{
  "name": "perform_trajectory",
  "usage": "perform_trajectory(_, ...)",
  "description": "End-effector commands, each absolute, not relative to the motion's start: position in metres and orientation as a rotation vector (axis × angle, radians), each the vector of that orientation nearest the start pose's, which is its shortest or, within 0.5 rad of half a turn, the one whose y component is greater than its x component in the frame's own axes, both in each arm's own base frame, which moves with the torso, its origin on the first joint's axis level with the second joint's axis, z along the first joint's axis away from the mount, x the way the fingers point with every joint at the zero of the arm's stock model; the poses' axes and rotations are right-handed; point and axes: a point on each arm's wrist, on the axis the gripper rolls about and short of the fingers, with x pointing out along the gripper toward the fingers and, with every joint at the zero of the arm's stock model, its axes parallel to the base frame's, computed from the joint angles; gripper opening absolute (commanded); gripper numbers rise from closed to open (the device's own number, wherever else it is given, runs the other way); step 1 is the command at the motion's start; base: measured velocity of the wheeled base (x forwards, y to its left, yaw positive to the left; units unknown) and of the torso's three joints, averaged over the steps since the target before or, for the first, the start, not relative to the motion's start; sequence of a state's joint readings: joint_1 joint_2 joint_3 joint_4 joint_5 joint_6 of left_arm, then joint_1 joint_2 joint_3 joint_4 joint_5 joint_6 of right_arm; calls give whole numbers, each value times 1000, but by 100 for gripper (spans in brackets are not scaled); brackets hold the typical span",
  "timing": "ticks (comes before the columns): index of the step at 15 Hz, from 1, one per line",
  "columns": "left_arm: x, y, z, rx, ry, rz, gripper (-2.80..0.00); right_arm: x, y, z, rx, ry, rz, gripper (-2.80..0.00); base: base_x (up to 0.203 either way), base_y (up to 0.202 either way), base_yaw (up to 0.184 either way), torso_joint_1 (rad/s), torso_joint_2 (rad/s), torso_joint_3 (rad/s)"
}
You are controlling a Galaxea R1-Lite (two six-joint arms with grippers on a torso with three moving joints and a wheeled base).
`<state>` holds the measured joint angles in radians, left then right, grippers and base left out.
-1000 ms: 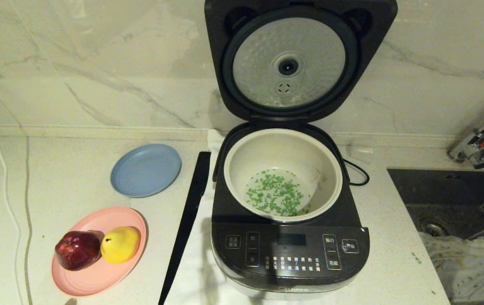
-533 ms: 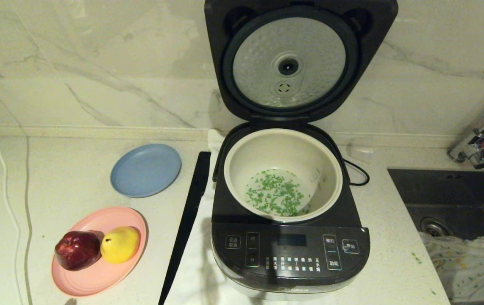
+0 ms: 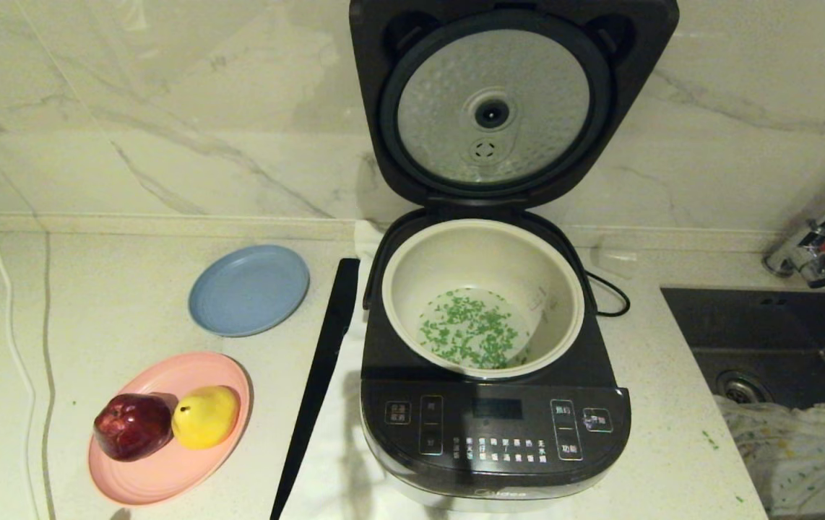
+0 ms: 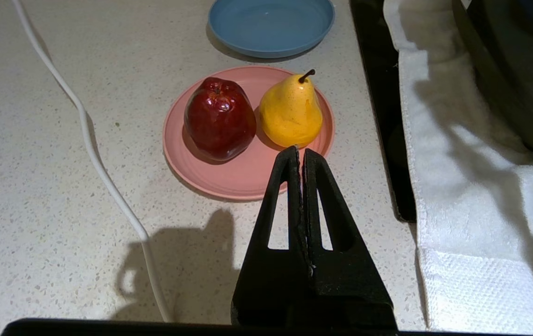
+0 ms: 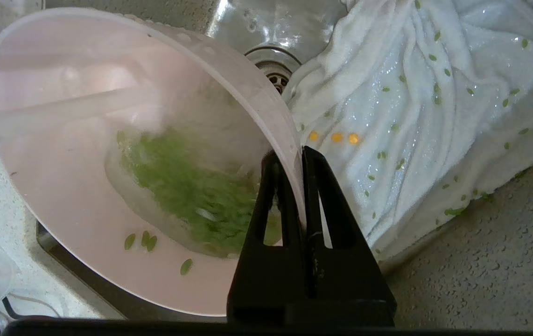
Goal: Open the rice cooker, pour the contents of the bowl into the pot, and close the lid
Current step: Fill a bowl with water from the tap
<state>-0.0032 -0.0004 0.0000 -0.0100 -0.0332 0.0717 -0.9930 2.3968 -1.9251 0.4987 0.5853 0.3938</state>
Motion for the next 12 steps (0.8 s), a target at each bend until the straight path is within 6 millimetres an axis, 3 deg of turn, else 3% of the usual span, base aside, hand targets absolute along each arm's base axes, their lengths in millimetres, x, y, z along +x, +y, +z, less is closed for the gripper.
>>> perform_trajectory(1,-22,-1,75,72,-7,-37,-280,263,-382,114,1067,617,-517,-280,0,0,0,0,0,0)
perform_trajectory(4,-22,-1,75,72,-7,-37,-280,258,-376,125,1078,635,-518,-280,0,0,0,0,0,0)
perform_trajectory(6,-22,-1,75,72,-7,-37,-280,251,-365,144,1073,649,-511,-280,0,0,0,0,0,0)
perform_trajectory(12,-22,-1,75,72,-7,-37,-280,238,-304,177,1107,878,-427,-280,0,0,0,0,0,0)
